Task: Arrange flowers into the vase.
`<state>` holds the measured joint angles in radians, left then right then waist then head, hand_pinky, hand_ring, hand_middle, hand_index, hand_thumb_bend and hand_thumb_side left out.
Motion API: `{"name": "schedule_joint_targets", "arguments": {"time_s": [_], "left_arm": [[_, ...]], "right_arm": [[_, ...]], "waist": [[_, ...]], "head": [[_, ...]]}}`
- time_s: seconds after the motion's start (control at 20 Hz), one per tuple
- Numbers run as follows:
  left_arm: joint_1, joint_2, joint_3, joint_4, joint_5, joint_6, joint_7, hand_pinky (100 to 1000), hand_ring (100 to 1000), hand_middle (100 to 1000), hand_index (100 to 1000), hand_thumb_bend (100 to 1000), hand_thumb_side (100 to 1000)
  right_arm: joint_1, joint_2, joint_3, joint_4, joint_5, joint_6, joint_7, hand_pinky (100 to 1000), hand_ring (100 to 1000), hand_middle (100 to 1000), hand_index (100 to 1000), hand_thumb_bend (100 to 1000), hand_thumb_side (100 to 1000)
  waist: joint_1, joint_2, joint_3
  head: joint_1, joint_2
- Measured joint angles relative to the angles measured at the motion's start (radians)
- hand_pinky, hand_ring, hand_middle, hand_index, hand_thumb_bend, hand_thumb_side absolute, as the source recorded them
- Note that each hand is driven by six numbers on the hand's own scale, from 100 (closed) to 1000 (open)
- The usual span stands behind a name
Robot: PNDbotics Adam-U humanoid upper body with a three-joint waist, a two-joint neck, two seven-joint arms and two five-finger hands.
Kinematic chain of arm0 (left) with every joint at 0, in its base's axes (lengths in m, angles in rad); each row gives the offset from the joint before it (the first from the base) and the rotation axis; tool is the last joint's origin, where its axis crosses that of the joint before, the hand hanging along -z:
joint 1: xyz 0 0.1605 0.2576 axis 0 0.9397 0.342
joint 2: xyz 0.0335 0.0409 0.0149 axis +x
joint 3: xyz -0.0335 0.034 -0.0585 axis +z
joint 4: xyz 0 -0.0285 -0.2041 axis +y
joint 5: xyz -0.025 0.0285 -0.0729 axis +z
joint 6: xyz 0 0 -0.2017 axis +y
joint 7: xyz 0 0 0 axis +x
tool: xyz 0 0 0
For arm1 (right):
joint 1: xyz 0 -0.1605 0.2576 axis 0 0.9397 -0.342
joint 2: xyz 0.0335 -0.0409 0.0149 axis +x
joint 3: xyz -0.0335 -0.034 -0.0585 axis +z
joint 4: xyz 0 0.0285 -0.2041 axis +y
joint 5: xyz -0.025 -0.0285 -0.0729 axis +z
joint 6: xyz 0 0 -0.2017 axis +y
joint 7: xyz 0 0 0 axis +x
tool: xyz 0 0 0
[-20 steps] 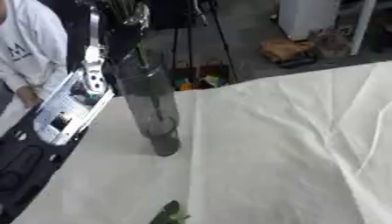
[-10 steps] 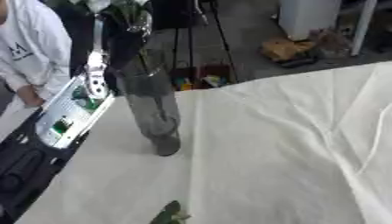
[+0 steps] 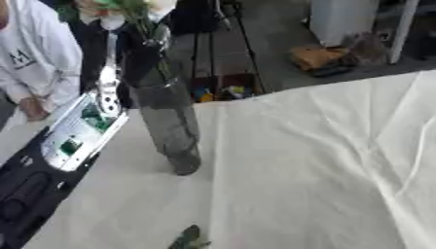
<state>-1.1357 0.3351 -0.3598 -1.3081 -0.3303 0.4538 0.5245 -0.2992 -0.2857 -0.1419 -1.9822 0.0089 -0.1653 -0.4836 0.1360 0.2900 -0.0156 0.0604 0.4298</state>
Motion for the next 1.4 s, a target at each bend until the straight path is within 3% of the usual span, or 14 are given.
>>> {"name": "schedule_joint_targets", "arguments": {"time_s": [0.5,0.8,1.05,1.4], "left_arm": [[0.000,0.000,-0.002,0.011,0.006,0.028,-0.036,579,459,321,402,320,674],[0.000,0.000,-0.010,0.017,-0.006,0.036,-0.062,594,480,367,424,391,680],[0.002,0.000,-0.018,0.017,-0.039,0.035,-0.102,628,586,544,580,478,741],[0.004,0.010,-0.017,0.009,-0.067,0.033,-0.142,652,642,605,686,501,782]], "right_arm": [[0.000,0.000,0.000,0.000,0.000,0.000,0.000,799,645,445,850,100,969],[0.000,0.000,0.000,0.000,0.000,0.001,0.000,799,644,444,850,100,972],[0.001,0.000,0.000,0.000,0.000,0.001,0.000,799,644,444,850,100,973],[0.002,0.000,-0.004,0.000,0.000,0.003,-0.001,799,643,443,849,100,973]], "waist": [[0.004,0.002,0.000],[0.009,0.004,-0.002],[0.010,0.004,-0.002],[0.010,0.004,0.002]], "head": [[0.000,0.000],[0.000,0.000],[0.000,0.000],[0.000,0.000]]}}
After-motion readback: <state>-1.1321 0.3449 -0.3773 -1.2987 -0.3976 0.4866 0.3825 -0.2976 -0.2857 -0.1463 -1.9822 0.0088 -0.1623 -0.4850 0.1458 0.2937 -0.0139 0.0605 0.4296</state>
